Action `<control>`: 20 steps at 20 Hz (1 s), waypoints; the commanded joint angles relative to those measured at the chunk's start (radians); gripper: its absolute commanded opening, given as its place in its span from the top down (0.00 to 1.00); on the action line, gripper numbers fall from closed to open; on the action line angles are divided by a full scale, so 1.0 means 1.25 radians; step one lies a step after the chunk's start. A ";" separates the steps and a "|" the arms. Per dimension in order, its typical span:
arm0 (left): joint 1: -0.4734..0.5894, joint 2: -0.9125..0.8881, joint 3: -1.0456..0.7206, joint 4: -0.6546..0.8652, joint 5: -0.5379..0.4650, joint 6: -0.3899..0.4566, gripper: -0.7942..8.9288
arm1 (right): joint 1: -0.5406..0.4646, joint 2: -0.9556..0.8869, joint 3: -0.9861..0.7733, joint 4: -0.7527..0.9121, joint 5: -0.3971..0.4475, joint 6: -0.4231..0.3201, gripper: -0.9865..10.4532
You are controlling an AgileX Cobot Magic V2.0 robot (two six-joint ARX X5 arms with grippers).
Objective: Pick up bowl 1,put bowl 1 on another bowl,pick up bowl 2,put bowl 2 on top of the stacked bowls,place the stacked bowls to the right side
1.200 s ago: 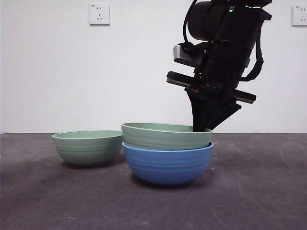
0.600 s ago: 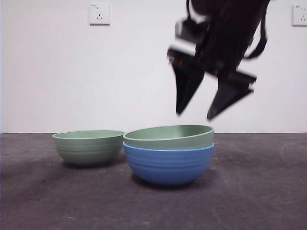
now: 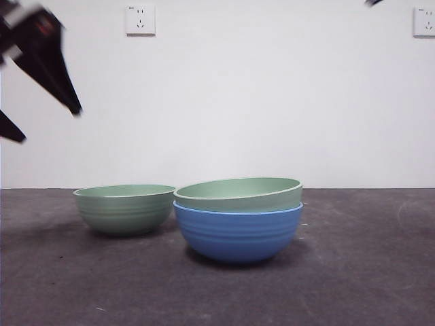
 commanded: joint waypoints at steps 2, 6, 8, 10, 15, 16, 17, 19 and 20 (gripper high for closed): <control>-0.038 0.158 0.094 0.003 -0.112 -0.009 0.31 | 0.001 -0.062 -0.009 -0.049 0.003 0.029 0.61; -0.060 0.319 0.196 -0.011 -0.150 -0.009 0.31 | 0.001 -0.110 -0.009 -0.099 0.005 0.040 0.61; -0.067 0.365 0.212 0.002 -0.152 -0.013 0.31 | 0.001 -0.122 -0.009 -0.107 0.005 0.041 0.61; -0.069 0.387 0.213 0.011 -0.166 -0.032 0.39 | 0.001 -0.126 -0.009 -0.109 0.005 0.041 0.61; -0.069 0.394 0.213 0.016 -0.168 -0.032 0.67 | 0.001 -0.127 -0.009 -0.110 0.013 0.040 0.61; -0.069 0.394 0.213 0.016 -0.168 -0.032 0.74 | 0.001 -0.127 -0.009 -0.111 0.029 0.040 0.61; -0.069 0.394 0.213 0.017 -0.166 -0.032 0.79 | 0.001 -0.127 -0.009 -0.111 0.044 0.040 0.61; -0.069 0.394 0.213 0.015 -0.165 -0.032 0.80 | 0.001 -0.127 -0.009 -0.111 0.045 0.040 0.61; -0.069 0.394 0.213 0.012 -0.165 -0.032 0.80 | 0.001 -0.128 -0.009 -0.111 0.045 0.040 0.61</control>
